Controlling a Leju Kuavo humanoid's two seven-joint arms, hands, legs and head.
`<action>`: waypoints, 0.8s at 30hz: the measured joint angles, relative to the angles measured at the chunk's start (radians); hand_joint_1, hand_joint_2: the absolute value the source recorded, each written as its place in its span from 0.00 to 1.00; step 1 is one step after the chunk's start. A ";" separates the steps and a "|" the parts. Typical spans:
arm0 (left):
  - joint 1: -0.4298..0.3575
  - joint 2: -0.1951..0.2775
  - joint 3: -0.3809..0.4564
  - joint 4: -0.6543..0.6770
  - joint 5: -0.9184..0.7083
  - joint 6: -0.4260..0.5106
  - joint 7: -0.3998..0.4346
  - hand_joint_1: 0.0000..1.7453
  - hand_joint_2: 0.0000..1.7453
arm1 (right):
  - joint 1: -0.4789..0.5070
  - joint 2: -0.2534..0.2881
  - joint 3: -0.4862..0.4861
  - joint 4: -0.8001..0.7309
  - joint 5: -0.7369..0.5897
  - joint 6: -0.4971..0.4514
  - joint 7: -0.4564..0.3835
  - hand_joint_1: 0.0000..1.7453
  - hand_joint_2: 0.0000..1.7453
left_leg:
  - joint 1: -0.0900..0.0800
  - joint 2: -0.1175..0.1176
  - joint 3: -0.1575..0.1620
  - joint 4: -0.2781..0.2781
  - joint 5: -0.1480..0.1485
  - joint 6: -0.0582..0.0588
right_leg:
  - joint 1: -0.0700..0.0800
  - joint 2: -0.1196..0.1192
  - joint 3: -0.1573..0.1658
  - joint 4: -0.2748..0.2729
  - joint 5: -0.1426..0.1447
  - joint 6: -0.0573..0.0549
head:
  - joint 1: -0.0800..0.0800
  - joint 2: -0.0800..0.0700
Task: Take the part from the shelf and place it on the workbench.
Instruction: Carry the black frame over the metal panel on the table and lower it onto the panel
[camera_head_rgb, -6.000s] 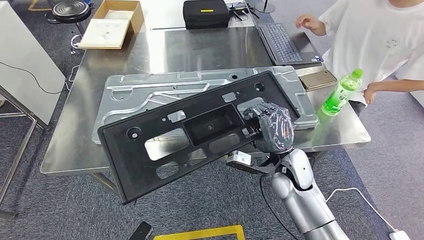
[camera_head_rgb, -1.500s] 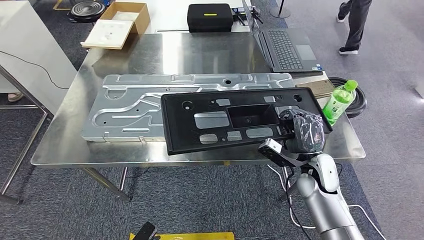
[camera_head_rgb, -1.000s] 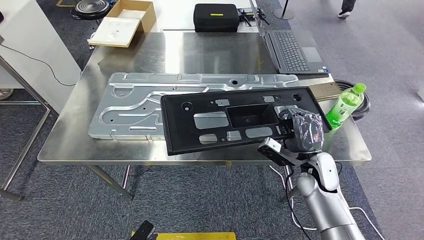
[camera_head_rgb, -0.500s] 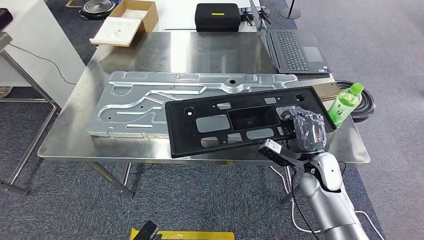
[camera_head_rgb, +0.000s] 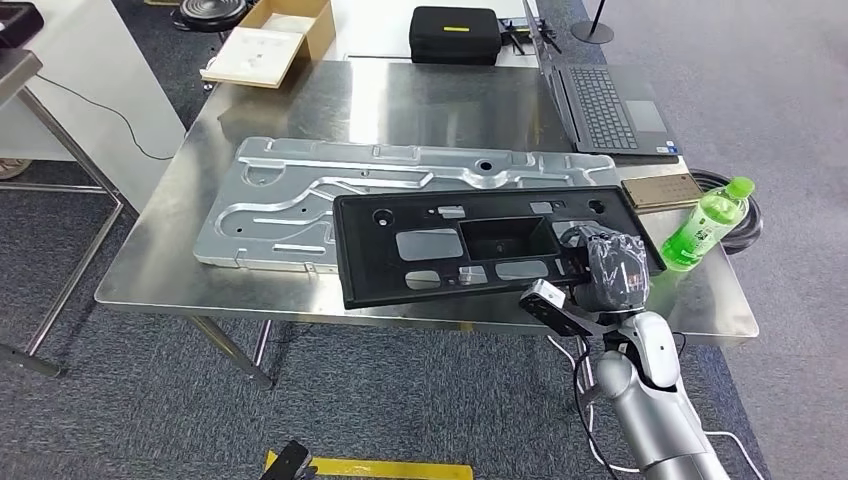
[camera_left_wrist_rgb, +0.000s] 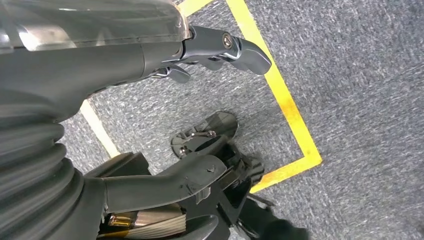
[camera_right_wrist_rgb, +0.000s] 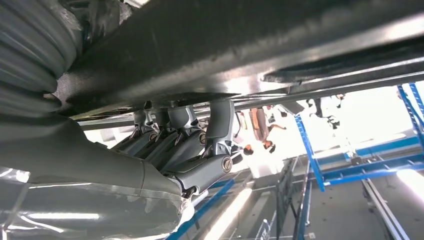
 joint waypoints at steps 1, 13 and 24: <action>-0.001 0.000 0.000 0.000 0.000 0.000 0.000 0.00 1.00 | 0.000 -0.001 -0.001 0.000 -0.001 0.000 -0.003 1.00 1.00 | -0.001 -0.001 -0.002 0.005 -0.003 -0.005 | 0.000 0.001 0.020 -0.042 0.012 -0.003 | 0.000 0.000; 0.001 0.000 0.000 0.000 -0.015 0.004 0.000 0.00 1.00 | 0.013 -0.001 -0.004 -0.003 0.031 -0.053 -0.030 1.00 1.00 | 0.002 0.005 -0.125 0.248 -0.094 -0.031 | 0.019 -0.033 0.035 -0.072 0.014 -0.054 | -0.001 0.000; -0.006 -0.003 0.000 0.000 -0.015 0.005 0.000 0.00 1.00 | 0.014 -0.001 -0.006 -0.006 0.030 -0.052 -0.024 1.00 1.00 | -0.011 0.010 0.001 -0.026 0.022 0.022 | 0.019 -0.016 -0.011 0.065 -0.078 -0.018 | -0.001 0.000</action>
